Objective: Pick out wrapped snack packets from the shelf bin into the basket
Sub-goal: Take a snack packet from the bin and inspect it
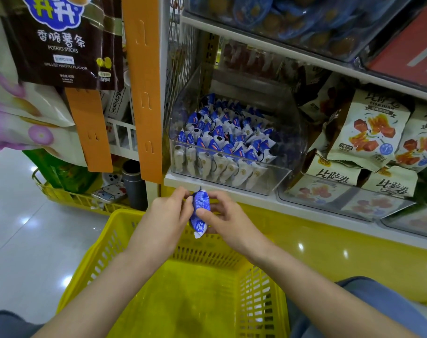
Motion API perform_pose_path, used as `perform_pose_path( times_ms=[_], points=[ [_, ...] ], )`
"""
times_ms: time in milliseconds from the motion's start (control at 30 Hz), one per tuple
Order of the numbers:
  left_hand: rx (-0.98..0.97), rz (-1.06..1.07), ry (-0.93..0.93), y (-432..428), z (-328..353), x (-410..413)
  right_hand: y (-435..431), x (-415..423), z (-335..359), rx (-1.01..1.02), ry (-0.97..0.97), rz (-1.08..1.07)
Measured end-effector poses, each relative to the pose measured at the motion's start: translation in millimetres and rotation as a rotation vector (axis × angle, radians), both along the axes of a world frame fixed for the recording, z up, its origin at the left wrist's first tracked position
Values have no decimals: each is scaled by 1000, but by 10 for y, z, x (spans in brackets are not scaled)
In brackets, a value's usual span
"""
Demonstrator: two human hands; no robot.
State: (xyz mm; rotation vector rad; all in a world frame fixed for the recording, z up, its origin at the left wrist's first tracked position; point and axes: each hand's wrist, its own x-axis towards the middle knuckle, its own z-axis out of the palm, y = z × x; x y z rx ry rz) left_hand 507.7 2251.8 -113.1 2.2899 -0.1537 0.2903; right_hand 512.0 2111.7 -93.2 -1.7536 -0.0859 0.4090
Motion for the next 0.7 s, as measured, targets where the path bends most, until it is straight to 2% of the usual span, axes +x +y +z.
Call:
perform_pose_path(
  times_ms=[167,233,333,467,533,600,700],
  points=[
    [-49,3,42,-29,-36,36,-13,4,-72,-111,-91,-9],
    [-201,-21,124,-65,-19,44,-38,1,-101,-258,-237,-60],
    [-547,-90,300,-119,43,20,-81,5,-135,-473,-470,-121],
    [-794,-124,368,-181,84,2,-102,15,-137,-606,-633,-151],
    [-811,-95,355,-201,87,-3,-101,14,-132,-679,-686,-139],
    [-725,-52,316,-203,73,-3,-98,6,-120,-685,-690,-84],
    [-691,8,275,-169,48,15,-98,13,-38,-512,-524,1]
  ],
)
